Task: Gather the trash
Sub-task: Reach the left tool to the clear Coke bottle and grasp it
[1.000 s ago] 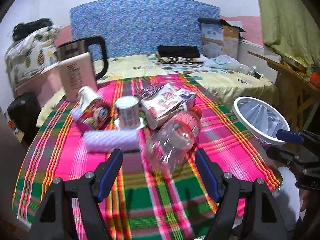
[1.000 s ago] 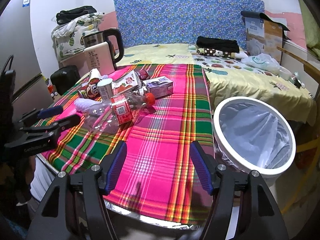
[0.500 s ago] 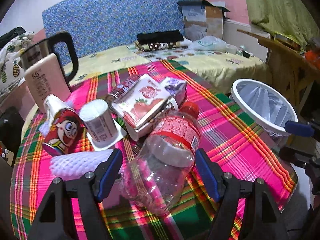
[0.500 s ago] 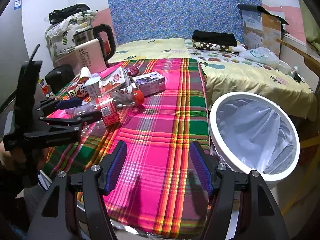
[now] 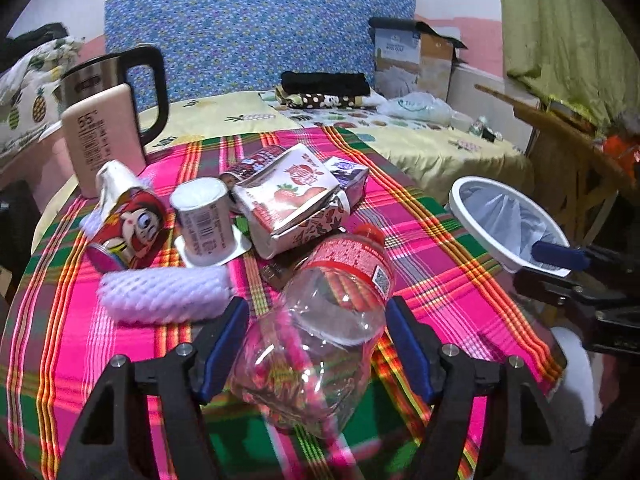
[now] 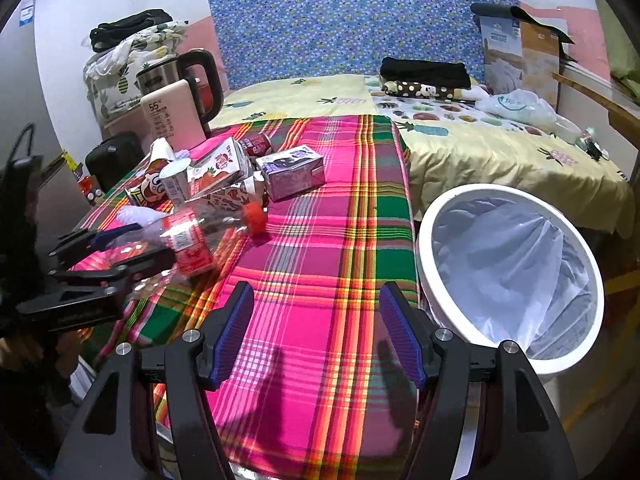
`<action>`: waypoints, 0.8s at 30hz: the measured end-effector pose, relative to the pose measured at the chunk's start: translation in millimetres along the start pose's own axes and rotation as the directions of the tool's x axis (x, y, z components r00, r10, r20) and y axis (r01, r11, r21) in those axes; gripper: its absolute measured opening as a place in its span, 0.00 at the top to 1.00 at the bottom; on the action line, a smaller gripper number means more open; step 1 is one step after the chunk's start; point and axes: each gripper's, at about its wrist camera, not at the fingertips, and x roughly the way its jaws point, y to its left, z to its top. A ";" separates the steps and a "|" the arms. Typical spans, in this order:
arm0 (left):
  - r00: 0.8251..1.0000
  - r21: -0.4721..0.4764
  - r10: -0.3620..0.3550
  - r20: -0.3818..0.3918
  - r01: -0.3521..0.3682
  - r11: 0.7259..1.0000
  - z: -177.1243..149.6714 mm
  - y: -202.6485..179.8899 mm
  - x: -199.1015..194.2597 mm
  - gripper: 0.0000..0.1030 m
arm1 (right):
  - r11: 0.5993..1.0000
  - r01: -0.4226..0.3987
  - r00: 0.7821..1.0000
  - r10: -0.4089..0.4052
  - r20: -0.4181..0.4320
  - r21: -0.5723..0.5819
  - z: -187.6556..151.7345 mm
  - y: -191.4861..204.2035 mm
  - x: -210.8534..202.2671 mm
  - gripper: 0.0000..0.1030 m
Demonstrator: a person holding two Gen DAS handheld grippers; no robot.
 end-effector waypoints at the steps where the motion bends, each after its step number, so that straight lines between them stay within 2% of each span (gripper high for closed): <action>1: 1.000 -0.015 -0.004 0.005 0.004 1.000 -1.8 2.3 -4.2 0.35 | 1.000 -0.004 1.000 0.004 -0.001 0.000 0.4 1.0 0.2 0.35; 2: 1.000 -0.028 -0.015 0.012 0.015 0.999 -3.0 4.3 -7.9 0.41 | 1.000 -0.007 1.000 0.007 -0.003 -0.001 0.8 2.2 0.6 0.35; 19: 0.998 -0.143 0.042 0.051 -0.035 0.989 -23.8 33.3 -47.5 0.44 | 0.997 -0.061 0.998 0.060 -0.027 -0.045 6.3 25.5 9.1 0.35; 24: 1.000 -0.123 0.012 -0.006 -0.013 0.992 -32.7 34.8 -40.1 0.44 | 0.996 -0.072 0.997 0.071 -0.025 -0.059 7.3 31.8 9.5 0.35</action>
